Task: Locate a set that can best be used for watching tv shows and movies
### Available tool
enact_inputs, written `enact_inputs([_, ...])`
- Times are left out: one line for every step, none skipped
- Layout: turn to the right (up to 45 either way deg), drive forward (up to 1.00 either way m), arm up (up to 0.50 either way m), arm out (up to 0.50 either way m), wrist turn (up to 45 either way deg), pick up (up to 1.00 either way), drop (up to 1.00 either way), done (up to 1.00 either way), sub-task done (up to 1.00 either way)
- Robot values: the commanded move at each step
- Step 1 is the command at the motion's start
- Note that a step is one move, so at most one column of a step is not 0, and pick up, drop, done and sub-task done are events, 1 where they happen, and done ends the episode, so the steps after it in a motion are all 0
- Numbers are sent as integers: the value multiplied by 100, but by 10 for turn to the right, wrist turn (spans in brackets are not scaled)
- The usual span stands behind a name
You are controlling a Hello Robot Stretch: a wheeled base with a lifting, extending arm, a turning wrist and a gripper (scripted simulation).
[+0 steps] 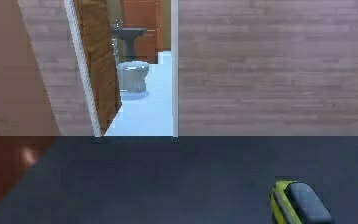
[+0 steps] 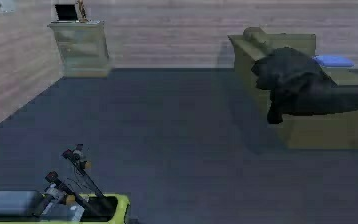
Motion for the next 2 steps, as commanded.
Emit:
enact_inputs([-450, 0, 0, 0, 0, 0, 0, 0, 0])
enact_inputs([-450, 0, 0, 0, 0, 0, 0, 0, 0])
